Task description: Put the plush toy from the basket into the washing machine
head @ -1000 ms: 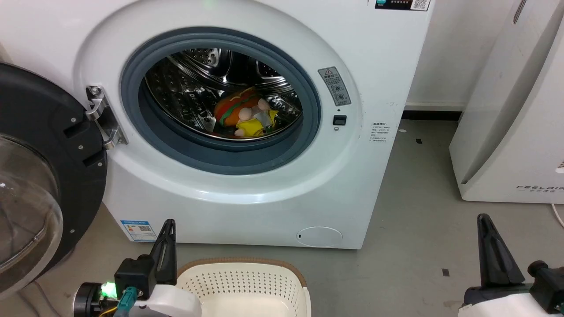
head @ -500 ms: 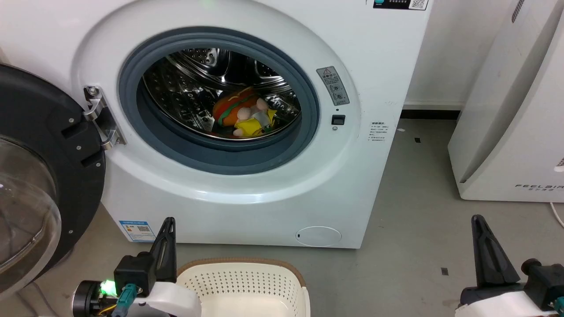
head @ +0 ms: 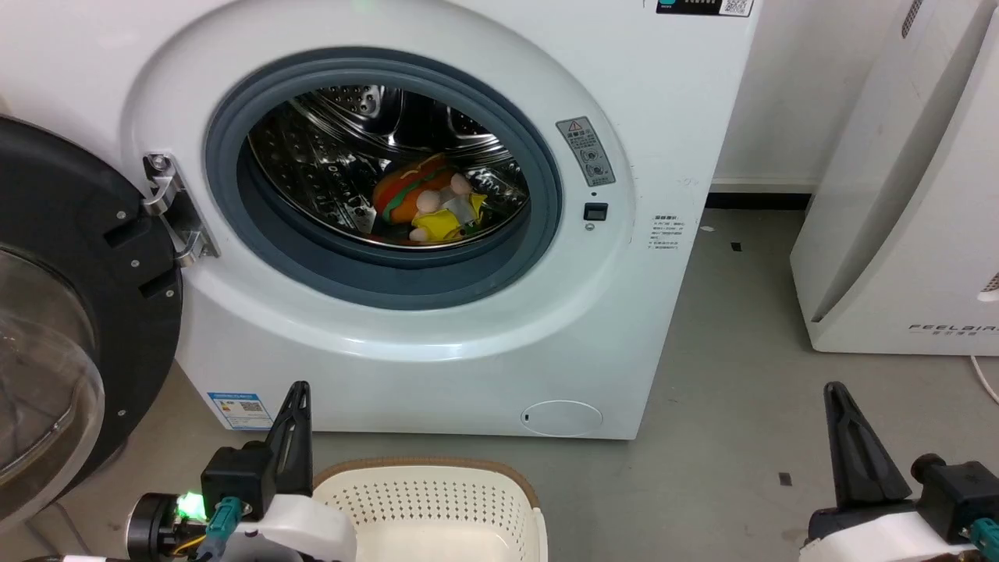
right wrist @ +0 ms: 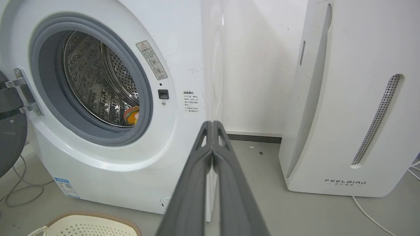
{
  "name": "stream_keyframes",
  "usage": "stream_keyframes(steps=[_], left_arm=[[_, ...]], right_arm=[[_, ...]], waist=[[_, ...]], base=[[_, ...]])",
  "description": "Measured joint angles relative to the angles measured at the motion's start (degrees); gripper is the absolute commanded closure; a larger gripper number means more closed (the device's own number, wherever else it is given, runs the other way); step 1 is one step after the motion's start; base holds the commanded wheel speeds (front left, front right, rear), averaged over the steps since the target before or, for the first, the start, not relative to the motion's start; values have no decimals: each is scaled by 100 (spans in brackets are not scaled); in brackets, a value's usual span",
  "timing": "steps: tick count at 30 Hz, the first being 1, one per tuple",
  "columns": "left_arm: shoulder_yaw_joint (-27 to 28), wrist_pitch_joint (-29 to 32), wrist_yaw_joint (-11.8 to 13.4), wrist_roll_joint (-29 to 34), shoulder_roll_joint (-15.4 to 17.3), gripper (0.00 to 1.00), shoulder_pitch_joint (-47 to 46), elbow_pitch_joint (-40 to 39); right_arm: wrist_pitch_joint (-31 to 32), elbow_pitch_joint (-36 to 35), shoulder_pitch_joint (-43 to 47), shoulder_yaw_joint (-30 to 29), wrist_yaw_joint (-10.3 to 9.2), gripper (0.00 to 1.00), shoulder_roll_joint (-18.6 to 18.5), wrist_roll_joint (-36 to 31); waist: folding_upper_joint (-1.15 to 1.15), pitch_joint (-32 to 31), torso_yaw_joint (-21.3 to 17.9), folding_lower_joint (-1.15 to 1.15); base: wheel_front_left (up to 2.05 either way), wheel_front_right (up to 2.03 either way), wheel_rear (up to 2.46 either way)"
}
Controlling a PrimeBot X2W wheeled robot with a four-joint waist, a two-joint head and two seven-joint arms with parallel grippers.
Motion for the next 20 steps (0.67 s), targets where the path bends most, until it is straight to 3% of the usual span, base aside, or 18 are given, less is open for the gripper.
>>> stream_keyframes(steps=[20], left_arm=[[10,229,0,10,-23,100,2,-168]], right_arm=[[229,1,-16,98,-1,100,0,-82]], waist=[[0,13,-47,0]], base=[[0,0,0]])
